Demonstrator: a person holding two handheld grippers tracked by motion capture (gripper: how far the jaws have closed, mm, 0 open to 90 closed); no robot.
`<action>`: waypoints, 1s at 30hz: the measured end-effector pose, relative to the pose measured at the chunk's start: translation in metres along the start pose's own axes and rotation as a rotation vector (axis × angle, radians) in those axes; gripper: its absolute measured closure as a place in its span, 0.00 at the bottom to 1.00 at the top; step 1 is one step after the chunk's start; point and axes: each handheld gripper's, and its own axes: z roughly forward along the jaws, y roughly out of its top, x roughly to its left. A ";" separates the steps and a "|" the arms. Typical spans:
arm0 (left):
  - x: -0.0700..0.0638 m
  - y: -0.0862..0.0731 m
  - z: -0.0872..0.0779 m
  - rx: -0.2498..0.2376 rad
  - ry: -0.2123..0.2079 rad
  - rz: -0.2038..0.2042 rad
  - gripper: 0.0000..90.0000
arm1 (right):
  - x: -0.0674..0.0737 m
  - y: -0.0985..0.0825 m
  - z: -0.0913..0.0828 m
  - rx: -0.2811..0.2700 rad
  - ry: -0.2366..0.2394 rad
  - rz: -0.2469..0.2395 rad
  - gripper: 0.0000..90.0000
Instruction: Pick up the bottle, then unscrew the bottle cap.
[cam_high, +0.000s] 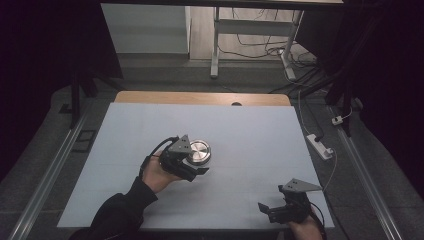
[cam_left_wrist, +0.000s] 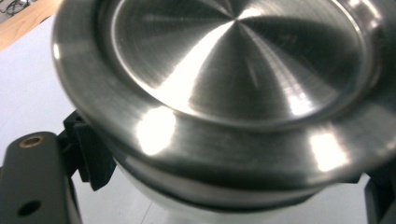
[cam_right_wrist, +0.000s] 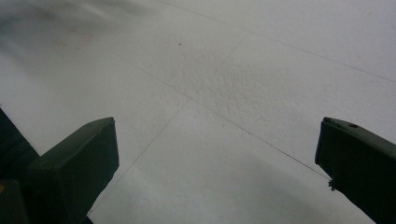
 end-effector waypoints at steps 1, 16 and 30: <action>0.000 0.001 0.001 -0.001 -0.002 -0.001 0.17 | 0.000 0.000 0.000 0.001 0.000 -0.001 0.00; -0.002 0.005 -0.001 -0.018 -0.019 -0.015 0.17 | 0.000 0.001 -0.003 -0.037 0.003 0.001 0.00; -0.001 -0.001 0.000 -0.015 -0.026 -0.025 0.17 | 0.010 0.014 -0.007 -0.101 0.042 -0.012 0.00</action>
